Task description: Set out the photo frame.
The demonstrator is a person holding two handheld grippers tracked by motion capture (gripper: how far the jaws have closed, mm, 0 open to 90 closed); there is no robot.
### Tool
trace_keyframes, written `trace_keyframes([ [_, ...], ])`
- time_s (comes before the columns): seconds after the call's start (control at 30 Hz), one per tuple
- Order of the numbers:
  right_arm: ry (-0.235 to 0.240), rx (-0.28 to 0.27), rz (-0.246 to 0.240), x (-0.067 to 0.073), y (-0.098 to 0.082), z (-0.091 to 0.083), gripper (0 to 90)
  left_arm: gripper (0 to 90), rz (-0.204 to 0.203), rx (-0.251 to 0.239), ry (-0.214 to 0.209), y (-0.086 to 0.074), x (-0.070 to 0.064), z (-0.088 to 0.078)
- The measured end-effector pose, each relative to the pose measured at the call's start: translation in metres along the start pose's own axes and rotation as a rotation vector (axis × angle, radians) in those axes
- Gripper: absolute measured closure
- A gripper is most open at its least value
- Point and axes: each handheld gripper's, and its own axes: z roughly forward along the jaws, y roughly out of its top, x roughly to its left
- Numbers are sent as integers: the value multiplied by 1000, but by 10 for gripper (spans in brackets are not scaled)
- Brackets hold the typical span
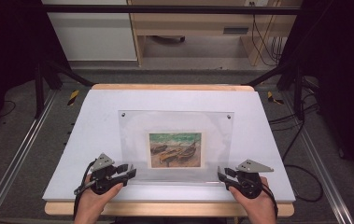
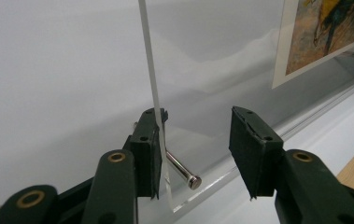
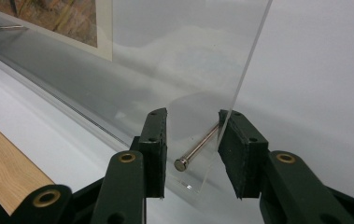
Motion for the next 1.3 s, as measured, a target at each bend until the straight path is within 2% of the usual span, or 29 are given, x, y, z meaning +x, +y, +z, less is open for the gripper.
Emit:
trace_keyframes([
  [0.1,11,-9,27,-1,-3,0,635,553,-26,-3,-18,-2,1,-1],
  [0.5,-3,-6,8,1,-5,-1,634,554,-4,8,-9,-4,-2,-2],
  [0.63,-6,0,18,2,-6,-2,633,554,-1,8,-7,-4,-3,-2],
  [0.87,-10,-3,0,3,-7,-2,633,551,13,17,3,-6,-5,-3],
  [1.3,-12,9,0,4,-8,-2,633,547,27,26,16,-8,-8,-3],
])
